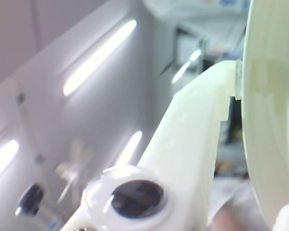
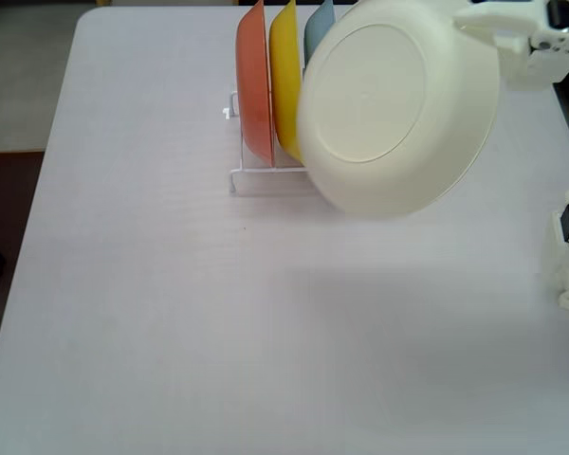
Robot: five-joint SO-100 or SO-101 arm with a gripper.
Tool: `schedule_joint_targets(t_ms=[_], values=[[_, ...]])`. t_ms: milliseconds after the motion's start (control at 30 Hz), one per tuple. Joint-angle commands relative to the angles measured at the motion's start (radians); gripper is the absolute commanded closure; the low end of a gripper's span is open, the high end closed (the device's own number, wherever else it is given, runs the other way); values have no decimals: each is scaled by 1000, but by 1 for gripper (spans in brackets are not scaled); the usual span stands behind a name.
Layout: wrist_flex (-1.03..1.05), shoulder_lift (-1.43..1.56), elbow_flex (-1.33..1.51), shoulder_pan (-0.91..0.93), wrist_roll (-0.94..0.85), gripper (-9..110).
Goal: Would you please take all the plates for me?
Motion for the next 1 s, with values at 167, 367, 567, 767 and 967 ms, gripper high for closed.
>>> schedule_joint_targets(t_ms=[167,367,567,767,967], values=[[-391,-129,74,-115,25,102],[-574,-256,81,-166,37,102],[-735,-383,80,-178,54,102],[-807,-446,80,-178,49,102],[-811,-468,81,-170,55,102]])
